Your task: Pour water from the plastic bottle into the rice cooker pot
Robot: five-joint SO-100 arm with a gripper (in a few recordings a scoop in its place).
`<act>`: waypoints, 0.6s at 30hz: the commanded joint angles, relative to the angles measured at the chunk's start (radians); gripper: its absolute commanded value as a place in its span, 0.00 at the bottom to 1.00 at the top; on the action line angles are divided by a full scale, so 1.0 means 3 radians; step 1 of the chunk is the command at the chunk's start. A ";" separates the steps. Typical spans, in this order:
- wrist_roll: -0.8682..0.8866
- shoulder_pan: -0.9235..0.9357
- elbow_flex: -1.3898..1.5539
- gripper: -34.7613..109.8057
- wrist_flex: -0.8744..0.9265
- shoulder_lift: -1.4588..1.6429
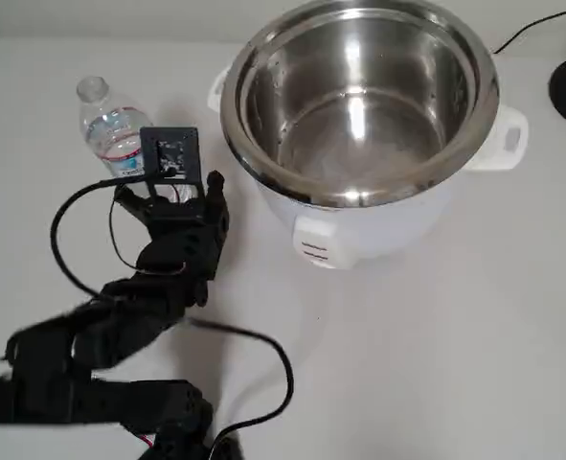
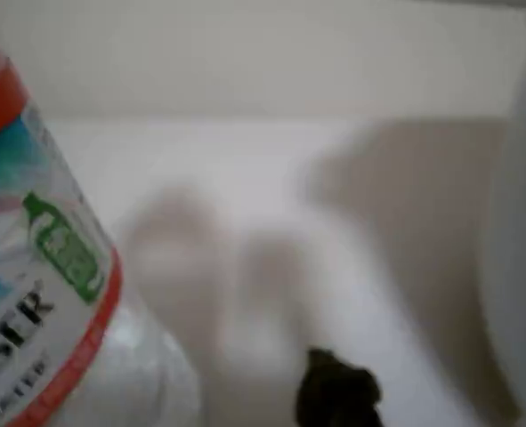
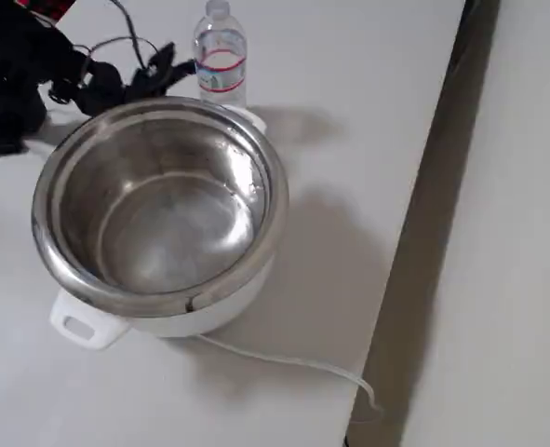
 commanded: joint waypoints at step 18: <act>-0.0082 -0.0358 -0.1340 0.58 -0.1217 -0.1713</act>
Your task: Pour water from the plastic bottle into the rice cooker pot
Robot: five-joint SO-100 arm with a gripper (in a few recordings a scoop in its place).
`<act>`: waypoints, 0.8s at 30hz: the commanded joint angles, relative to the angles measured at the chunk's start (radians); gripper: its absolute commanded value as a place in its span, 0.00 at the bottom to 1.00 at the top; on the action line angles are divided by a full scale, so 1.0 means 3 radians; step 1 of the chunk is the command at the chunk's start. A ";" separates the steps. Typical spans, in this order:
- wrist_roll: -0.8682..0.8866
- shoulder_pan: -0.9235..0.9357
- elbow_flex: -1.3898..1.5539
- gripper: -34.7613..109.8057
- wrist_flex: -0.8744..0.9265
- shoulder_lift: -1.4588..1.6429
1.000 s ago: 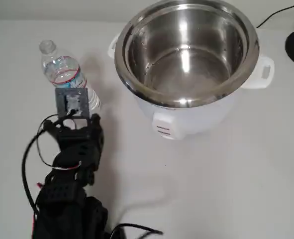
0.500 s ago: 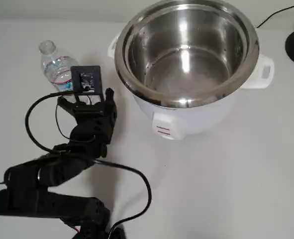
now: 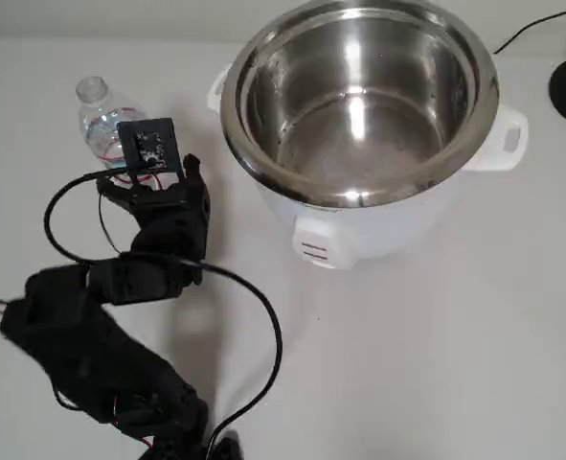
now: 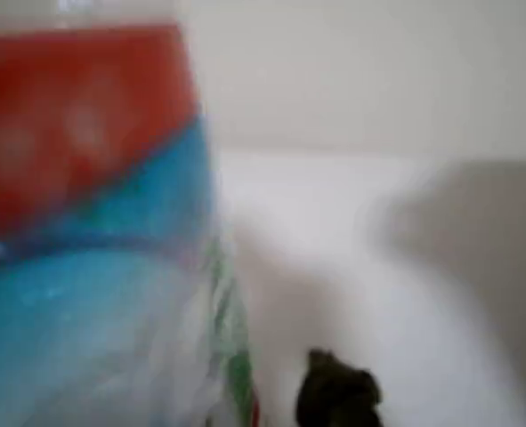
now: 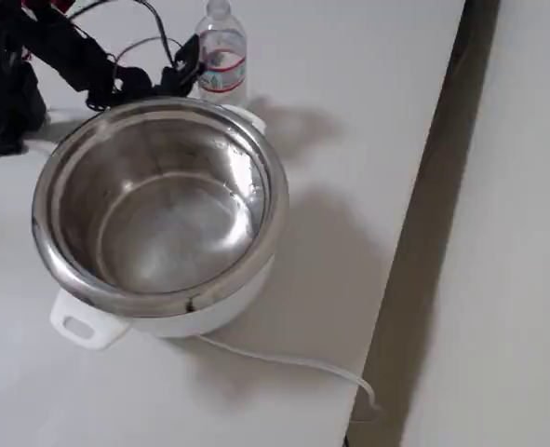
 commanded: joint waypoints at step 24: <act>-0.0112 -0.0184 -0.0522 0.35 -0.0542 0.0036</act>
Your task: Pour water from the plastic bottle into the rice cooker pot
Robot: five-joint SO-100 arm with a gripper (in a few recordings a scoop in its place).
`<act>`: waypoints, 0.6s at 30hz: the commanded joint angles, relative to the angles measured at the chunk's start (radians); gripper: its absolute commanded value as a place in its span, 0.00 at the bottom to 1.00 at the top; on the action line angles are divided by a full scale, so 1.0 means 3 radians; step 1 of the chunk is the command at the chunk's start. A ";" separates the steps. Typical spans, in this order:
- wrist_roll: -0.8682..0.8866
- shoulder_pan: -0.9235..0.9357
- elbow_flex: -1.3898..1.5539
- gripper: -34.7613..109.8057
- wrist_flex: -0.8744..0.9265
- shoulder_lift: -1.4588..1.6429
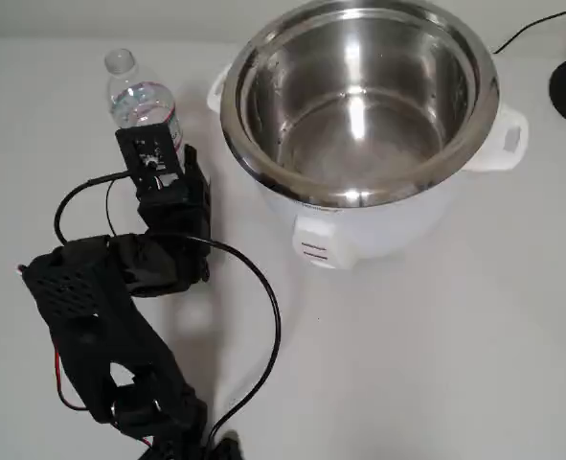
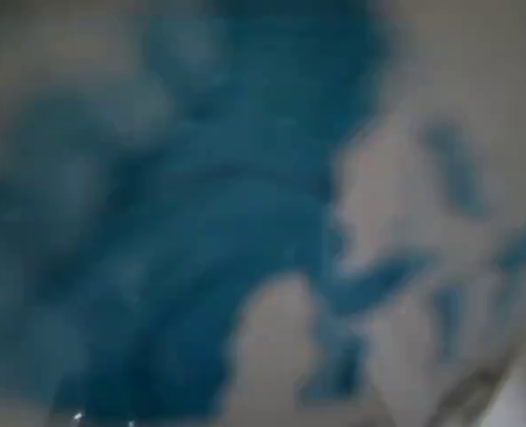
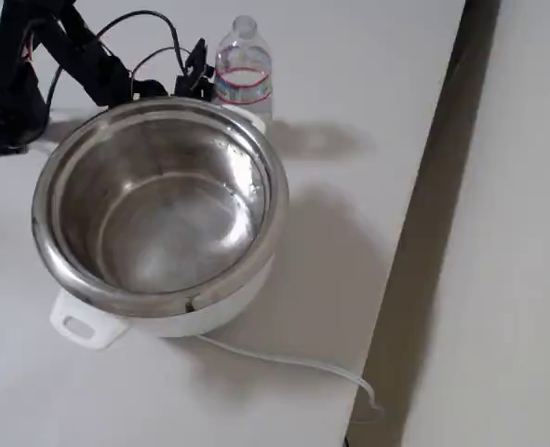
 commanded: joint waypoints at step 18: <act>0.0660 0.0123 -0.0680 0.34 0.2664 0.3037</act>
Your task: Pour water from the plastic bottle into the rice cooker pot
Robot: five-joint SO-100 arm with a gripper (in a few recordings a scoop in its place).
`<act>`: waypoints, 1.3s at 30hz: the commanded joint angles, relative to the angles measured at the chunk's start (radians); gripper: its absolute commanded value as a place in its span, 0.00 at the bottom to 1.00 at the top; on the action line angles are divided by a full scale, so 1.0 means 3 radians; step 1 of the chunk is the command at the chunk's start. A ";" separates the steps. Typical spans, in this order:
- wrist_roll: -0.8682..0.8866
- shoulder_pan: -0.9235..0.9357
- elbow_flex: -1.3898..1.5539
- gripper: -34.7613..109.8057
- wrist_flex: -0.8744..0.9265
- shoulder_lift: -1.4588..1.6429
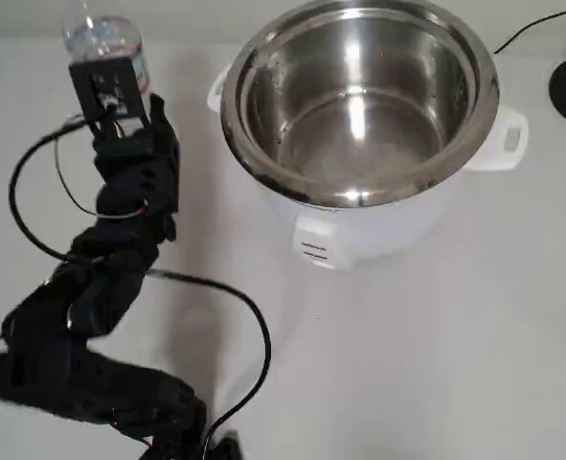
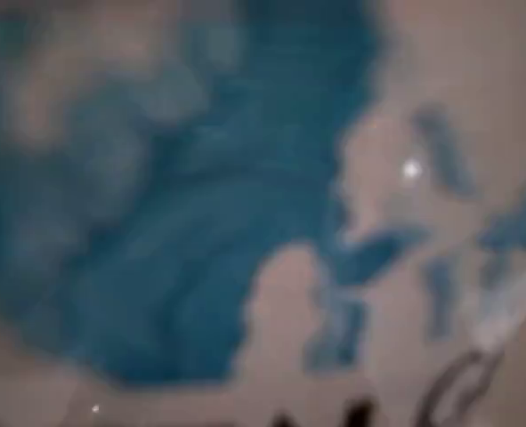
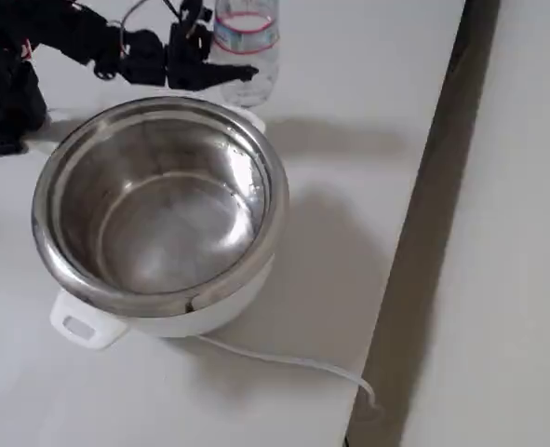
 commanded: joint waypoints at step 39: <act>0.5149 0.0808 -0.3533 0.34 0.4147 0.0271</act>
